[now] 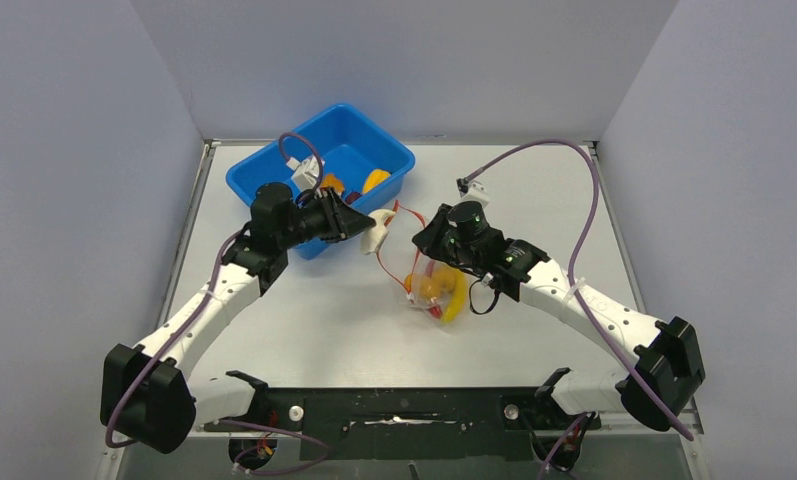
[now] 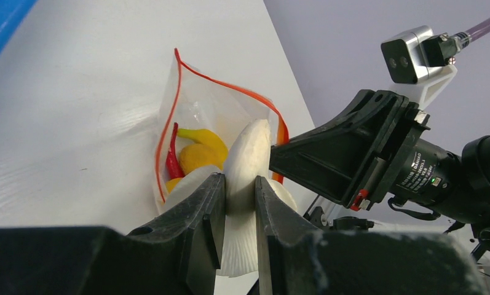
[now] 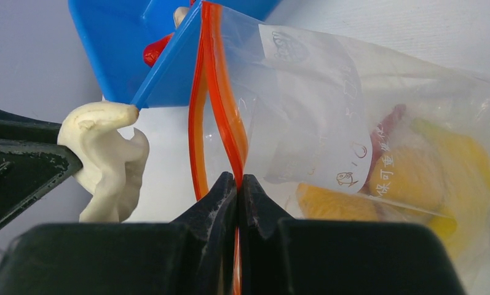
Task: Place the food in the zip-top bag and seal the zipper
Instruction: Place the fake vegetable in the zipper food storage bag.
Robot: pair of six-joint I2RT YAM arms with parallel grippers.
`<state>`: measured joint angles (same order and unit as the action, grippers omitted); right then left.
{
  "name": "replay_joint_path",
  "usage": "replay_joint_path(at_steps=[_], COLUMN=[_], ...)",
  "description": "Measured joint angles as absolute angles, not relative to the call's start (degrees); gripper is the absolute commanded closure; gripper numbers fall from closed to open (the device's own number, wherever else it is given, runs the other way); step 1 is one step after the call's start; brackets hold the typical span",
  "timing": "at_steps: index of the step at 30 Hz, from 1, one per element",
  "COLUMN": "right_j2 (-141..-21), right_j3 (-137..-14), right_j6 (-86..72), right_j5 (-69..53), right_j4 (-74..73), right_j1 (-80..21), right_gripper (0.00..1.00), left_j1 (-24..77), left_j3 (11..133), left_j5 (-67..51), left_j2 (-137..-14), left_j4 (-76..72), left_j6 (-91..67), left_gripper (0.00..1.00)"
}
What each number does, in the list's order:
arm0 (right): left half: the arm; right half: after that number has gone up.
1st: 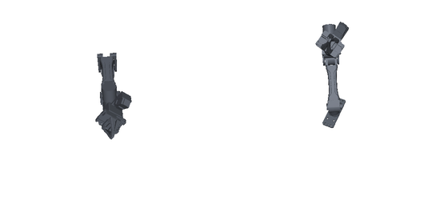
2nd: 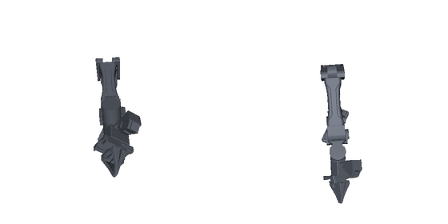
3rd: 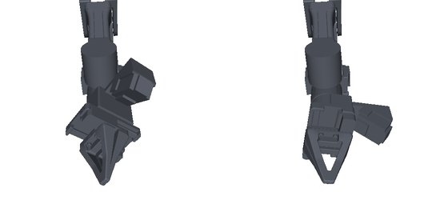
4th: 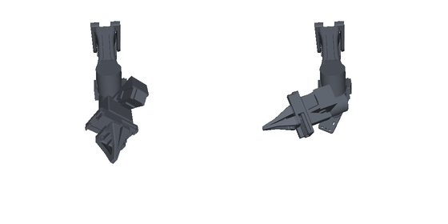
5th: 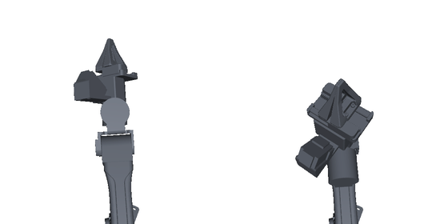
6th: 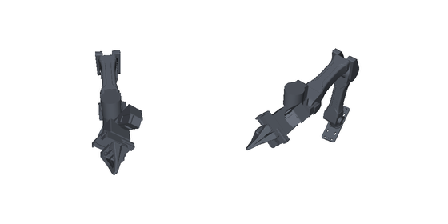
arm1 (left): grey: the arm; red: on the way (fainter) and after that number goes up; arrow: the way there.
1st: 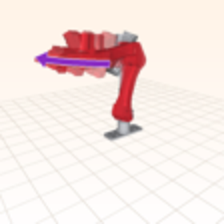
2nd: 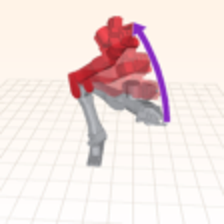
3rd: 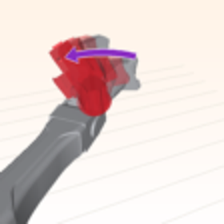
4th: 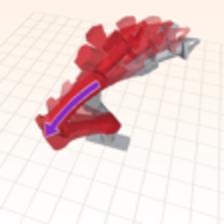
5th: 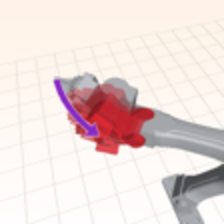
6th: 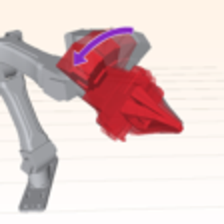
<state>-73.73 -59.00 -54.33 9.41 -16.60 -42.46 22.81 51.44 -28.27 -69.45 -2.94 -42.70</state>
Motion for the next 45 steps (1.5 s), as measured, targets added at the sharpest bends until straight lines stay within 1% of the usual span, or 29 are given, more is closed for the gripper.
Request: replay_joint_path(at_steps=[12, 28, 43, 45], right_j2=[-73.7, -73.7, -73.7, -73.7], right_j3=[-59.0, -59.0, -59.0, -59.0], right_j6=[-54.3, -54.2, -54.1, -54.1], right_j5=[8.5, 7.9, 6.4, 6.4], right_j4=[-16.3, -15.8, -15.0, -15.0], right_j1=[-42.5, -42.5, -42.5, -42.5], right_gripper=[1.0, 1.0, 1.0, 1.0], left_j1=[30.0, 32.6, 34.5, 34.7], left_j3=[50.9, 51.4, 51.8, 51.8], left_j5=[-23.7, -16.7, -15.7, -15.5], left_j2=[-72.3, -77.7, -79.9, -80.0], left_j4=[-6.2, -1.2, -1.8, -2.2], left_j6=[-46.5, -45.3, -44.4, -44.4], left_gripper=[0.86, 0.87, 0.87, 0.86])
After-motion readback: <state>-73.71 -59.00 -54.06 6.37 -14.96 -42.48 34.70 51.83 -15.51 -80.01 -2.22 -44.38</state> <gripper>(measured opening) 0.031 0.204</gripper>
